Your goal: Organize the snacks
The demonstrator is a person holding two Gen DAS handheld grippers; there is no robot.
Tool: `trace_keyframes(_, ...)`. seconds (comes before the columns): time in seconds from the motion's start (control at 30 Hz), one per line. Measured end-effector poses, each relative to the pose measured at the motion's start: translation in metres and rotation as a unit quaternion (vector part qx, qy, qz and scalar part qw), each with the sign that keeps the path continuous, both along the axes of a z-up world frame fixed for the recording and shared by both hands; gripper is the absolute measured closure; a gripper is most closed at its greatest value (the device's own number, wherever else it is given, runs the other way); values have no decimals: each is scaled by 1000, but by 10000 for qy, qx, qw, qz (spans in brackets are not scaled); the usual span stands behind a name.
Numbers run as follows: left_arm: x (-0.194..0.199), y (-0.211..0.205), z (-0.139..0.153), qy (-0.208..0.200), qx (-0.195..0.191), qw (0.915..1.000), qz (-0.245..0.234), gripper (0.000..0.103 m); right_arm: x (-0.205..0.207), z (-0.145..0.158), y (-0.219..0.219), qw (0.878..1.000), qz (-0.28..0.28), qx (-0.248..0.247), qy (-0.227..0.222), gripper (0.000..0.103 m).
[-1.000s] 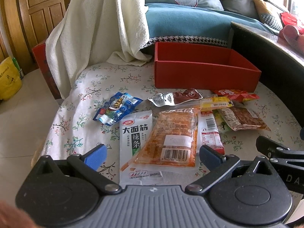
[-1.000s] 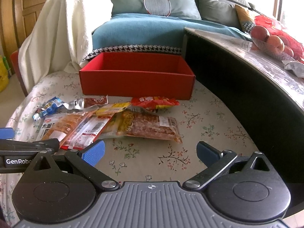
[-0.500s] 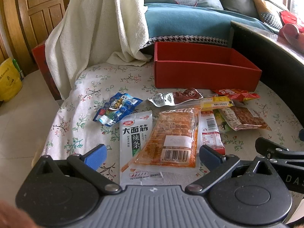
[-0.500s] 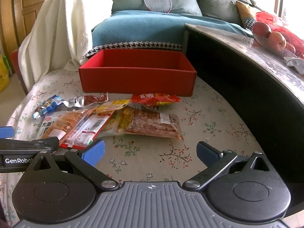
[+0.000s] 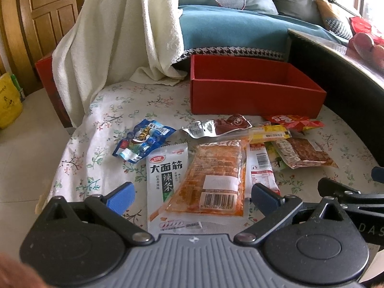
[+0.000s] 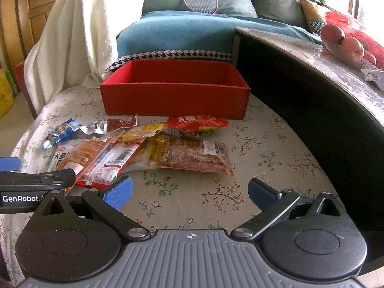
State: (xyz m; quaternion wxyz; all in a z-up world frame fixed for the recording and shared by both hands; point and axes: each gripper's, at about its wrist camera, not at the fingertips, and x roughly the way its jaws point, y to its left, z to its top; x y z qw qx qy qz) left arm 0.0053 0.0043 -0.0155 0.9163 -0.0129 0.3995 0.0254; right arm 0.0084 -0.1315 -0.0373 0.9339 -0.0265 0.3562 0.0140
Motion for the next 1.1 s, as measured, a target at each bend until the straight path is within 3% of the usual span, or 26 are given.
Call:
trace_keyframes(0.53, 22, -7, 0, 82, 41, 9996, -266, 6, 15, 1, -5, 9998, 50, 162, 133, 0)
trace_keyframes(0.97, 64, -11, -21, 574, -79, 9972, -474, 6, 33, 0, -13, 9991, -123, 314, 248, 0)
trace_keyframes(1.1, 72, 0, -30, 755, -376, 9960, -308, 6, 36, -2, -13, 9989, -97, 336, 324, 0)
